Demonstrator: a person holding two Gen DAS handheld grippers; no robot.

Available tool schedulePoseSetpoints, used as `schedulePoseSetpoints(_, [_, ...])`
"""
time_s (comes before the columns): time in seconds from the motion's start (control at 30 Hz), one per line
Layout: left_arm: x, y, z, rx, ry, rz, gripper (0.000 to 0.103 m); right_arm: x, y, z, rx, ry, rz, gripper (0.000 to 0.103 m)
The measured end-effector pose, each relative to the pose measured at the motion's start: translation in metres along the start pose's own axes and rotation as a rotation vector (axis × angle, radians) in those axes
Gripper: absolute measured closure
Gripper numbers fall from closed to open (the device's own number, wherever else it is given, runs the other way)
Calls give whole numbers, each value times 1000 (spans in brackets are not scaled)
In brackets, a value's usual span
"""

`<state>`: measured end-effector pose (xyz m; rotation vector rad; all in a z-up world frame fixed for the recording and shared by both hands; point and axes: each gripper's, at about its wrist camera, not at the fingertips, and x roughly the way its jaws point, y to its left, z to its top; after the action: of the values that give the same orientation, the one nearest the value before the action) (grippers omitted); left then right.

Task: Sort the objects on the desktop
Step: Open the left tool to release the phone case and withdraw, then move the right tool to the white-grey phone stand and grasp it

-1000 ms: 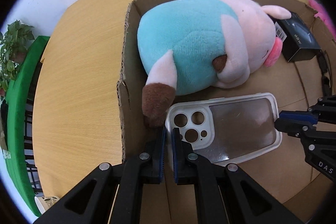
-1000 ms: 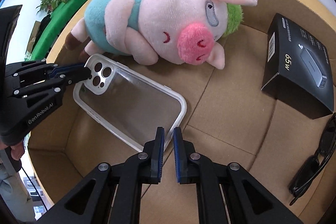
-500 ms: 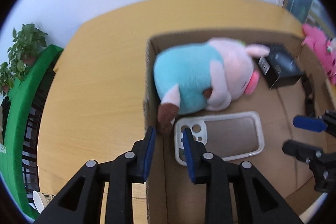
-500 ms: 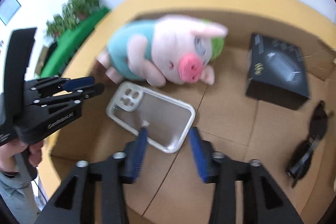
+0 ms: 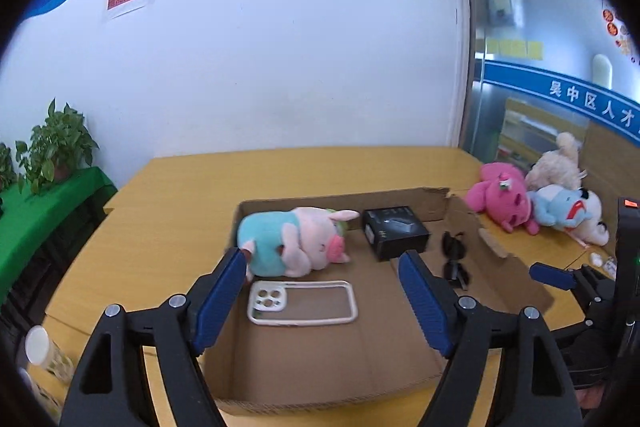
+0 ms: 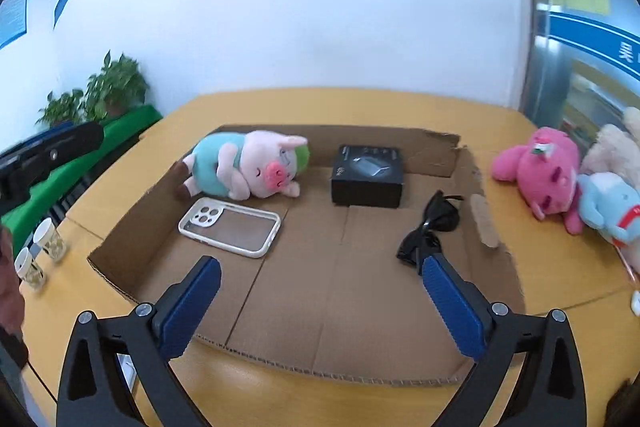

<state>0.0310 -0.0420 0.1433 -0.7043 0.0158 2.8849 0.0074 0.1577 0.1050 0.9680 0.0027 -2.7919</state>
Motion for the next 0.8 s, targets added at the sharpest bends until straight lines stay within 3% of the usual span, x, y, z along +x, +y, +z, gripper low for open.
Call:
schedulePoseSetpoints(0.23, [-13, -21, -25, -43, 1, -59, 24, -31, -3, -16, -24, -58, -59, 0])
schedulePoseSetpoints(0.57, [-25, -30, -44, -17, -8, -60, 24, -51, -14, -37, -2, -64, -77, 0])
schedulePoseSetpoints(0.8, [-28, -14, -59, -38, 18, -37, 24, -52, -6, -46, -8, -64, -72, 0])
